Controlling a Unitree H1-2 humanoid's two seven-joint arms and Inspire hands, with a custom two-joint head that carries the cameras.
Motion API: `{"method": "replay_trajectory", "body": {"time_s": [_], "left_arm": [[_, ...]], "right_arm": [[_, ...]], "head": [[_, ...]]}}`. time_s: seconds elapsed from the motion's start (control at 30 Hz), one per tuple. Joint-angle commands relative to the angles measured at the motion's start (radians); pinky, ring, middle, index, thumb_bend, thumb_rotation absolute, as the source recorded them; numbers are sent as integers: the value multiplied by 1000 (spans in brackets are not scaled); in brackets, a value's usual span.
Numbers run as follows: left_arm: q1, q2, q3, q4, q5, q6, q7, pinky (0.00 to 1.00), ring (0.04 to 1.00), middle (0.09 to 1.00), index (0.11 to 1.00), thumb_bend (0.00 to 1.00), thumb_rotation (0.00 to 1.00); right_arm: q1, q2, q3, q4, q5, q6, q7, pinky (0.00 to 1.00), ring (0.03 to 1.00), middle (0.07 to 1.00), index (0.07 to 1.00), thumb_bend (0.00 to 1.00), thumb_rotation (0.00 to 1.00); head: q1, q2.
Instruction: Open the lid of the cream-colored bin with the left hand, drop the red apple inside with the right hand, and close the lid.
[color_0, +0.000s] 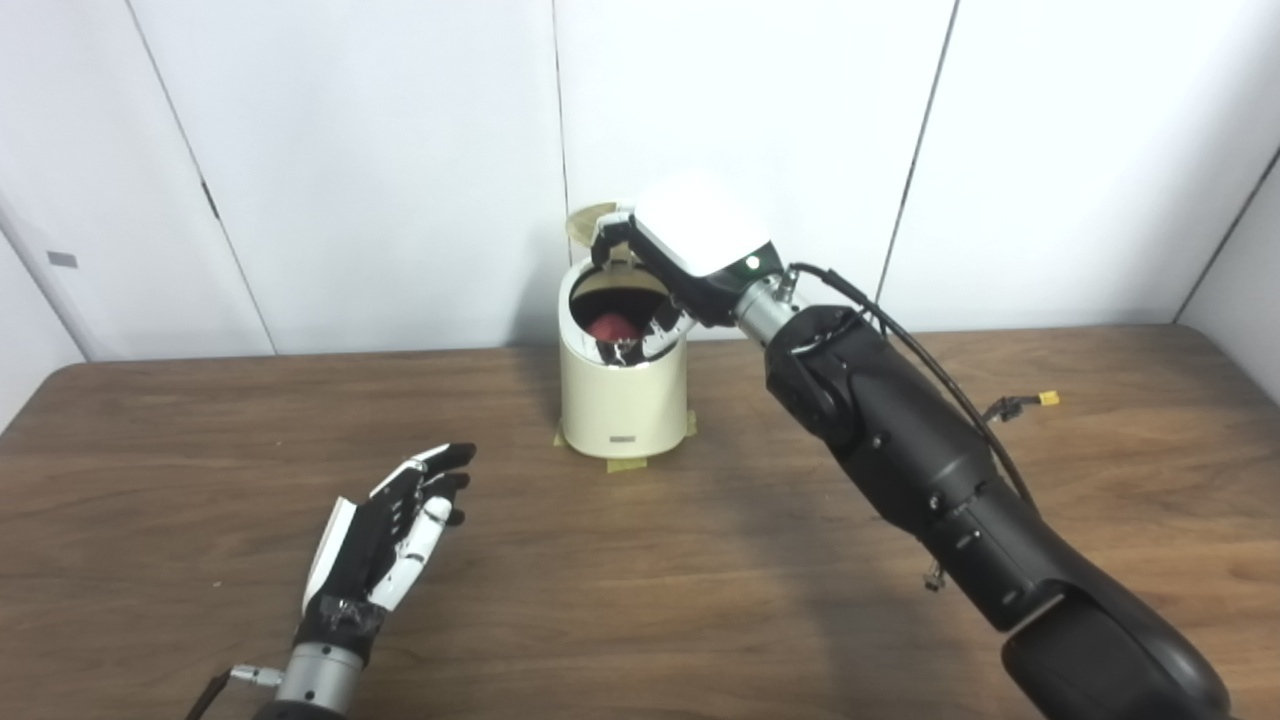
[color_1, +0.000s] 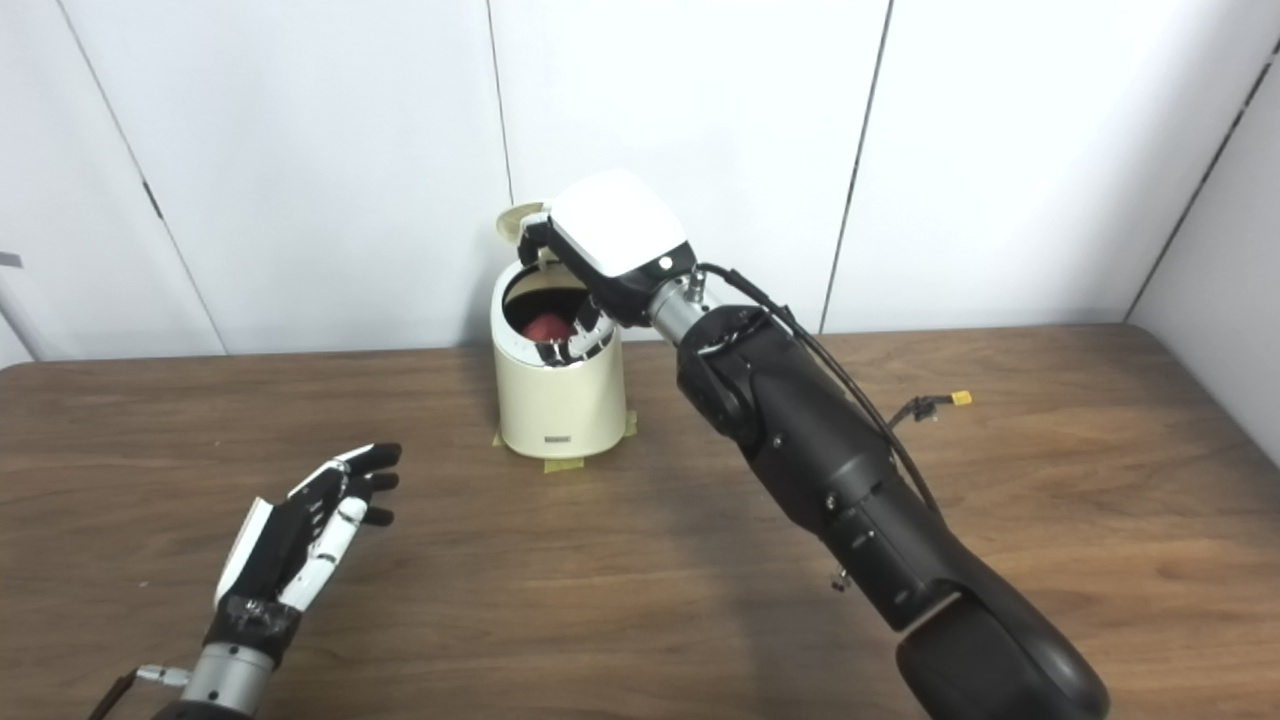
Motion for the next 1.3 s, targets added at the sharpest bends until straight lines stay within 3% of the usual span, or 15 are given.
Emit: {"method": "replay_trajectory", "body": {"time_s": [0.0,0.2,0.33,0.43,0.47,0.5,0.67,0.77,0.97,1.07,1.2,1.27], "left_arm": [[-30,10,0,-39,8,-22,6,666,801,841,801,305,762],[-30,13,-2,-39,8,-25,3,666,803,844,804,294,757],[-29,7,-3,-42,4,-23,6,667,797,840,801,298,755],[-29,3,-2,-44,12,-22,13,667,799,839,801,313,749],[-30,2,0,-43,11,-22,15,668,799,839,801,319,751],[-32,0,2,-43,9,-24,17,667,798,837,799,319,749],[-43,0,20,-28,-1,-52,28,646,770,811,779,301,683],[-58,9,26,-26,-4,-59,25,635,745,781,758,297,676],[-113,23,41,-40,-5,-80,27,629,712,726,725,307,665],[-162,37,48,-67,-39,-68,7,652,721,736,736,309,656],[-236,58,50,-95,-23,-54,1,683,743,752,749,358,674],[-289,76,47,-103,7,-50,-1,665,744,756,750,376,730]], "right_arm": [[-50,-16,-16,-34,-3,17,-35,352,464,685,619,973,220],[-40,-18,-26,-62,0,8,-55,317,419,671,618,967,261],[11,-16,-55,-124,-3,-3,-169,270,380,570,517,795,335],[98,-1,-114,-215,62,-17,-233,214,304,443,478,563,189],[127,0,-133,-242,92,-30,-247,194,281,465,472,541,81],[162,0,-155,-279,123,-36,-252,182,266,468,473,533,44],[332,-5,-252,-408,251,-66,-259,160,236,461,478,523,7],[432,-32,-300,-449,398,-98,-201,201,272,458,485,521,3],[583,-80,-341,-505,563,-48,-42,355,448,471,509,515,4],[645,-74,-354,-501,593,-85,-43,434,546,613,497,492,142],[692,-39,-368,-466,614,-163,-94,473,582,641,497,483,158],[705,-32,-370,-432,638,-207,-100,540,649,690,675,318,550]], "head": [[-2,1],[-1,1],[9,4],[9,2],[9,-1],[9,-1],[-1,-8],[4,-10],[8,-19],[13,-18],[23,-24],[27,-28]]}}
